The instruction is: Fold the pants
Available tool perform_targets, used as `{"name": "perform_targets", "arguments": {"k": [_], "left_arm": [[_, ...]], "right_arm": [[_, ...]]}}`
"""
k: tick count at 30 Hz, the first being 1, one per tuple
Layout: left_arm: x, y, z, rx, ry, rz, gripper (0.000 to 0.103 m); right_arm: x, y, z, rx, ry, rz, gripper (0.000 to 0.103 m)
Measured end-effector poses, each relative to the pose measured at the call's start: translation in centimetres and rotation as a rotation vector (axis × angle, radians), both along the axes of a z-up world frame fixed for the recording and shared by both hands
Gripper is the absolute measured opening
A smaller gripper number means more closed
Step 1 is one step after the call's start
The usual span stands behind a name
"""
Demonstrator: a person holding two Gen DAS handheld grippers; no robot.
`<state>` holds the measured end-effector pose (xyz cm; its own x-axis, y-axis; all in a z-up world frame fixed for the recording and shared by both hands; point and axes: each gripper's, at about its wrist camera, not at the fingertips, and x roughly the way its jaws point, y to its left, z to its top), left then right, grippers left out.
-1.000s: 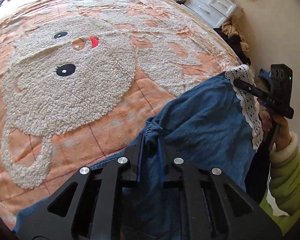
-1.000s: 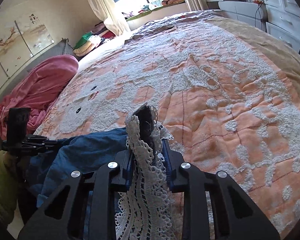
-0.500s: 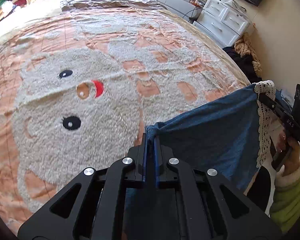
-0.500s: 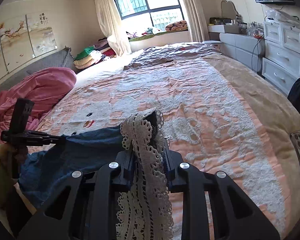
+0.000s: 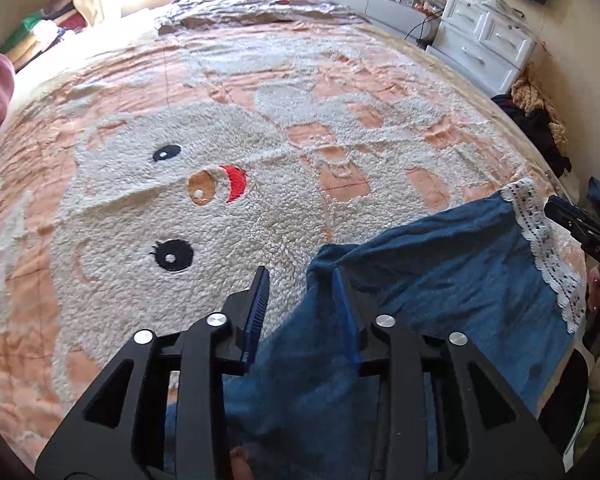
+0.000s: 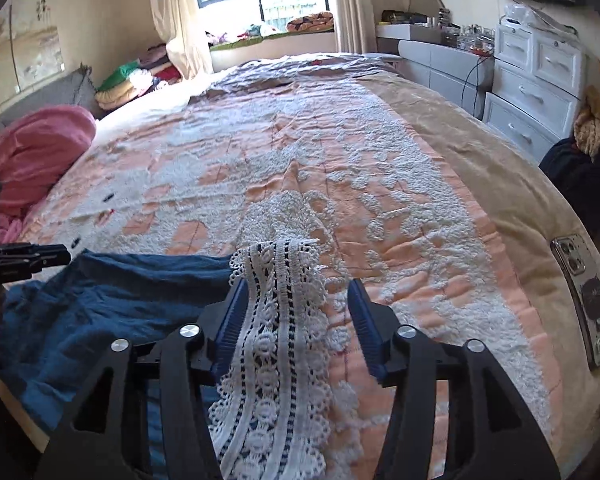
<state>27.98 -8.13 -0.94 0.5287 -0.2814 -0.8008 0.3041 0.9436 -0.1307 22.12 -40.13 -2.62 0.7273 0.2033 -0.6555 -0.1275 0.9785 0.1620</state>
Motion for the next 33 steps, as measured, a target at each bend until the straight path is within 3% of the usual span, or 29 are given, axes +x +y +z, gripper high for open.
{"name": "perform_targets", "arguments": {"k": [1,4,10,15,18,23,24,28,33], "left_arm": [[-1.4,0.6,1.0,-0.019,-0.03,0.0,0.046],[-6.1,2.4,2.9,-0.042,-0.089,0.03,0.056],[-14.3,5.3,2.3,-0.066,-0.112,0.103,0.057],[-17.2,4.4,-0.1,0.001,-0.086,0.098,0.057],[-17.1,3.6,-1.9,0.051,-0.031,0.105,0.057],[-17.3,4.0,-3.5,0.101,-0.019,0.127,0.057],[-17.3,4.2,-3.4,0.095,-0.017,0.128,0.057],[-17.2,5.4,-2.9,0.061,-0.004,0.125,0.057],[-17.1,5.8,-3.4,0.051,-0.006,0.112,0.057]], "right_arm": [[-1.2,-0.6,0.5,0.036,-0.009,-0.002,0.062],[-5.3,-1.8,0.7,0.117,0.006,-0.016,0.065],[-11.0,-3.2,-0.8,0.243,0.059,-0.061,0.065],[-11.2,-2.3,-2.7,0.257,0.141,-0.1,0.064],[-10.8,-1.9,-3.4,0.309,0.192,-0.089,0.036],[-11.4,-0.8,-2.5,0.211,0.153,-0.049,0.021],[-11.5,-1.1,-2.2,0.173,0.14,-0.052,0.014],[-11.8,-2.7,-1.1,0.134,0.111,-0.056,0.013],[-11.4,-1.6,-3.4,0.057,0.152,-0.044,0.015]]}}
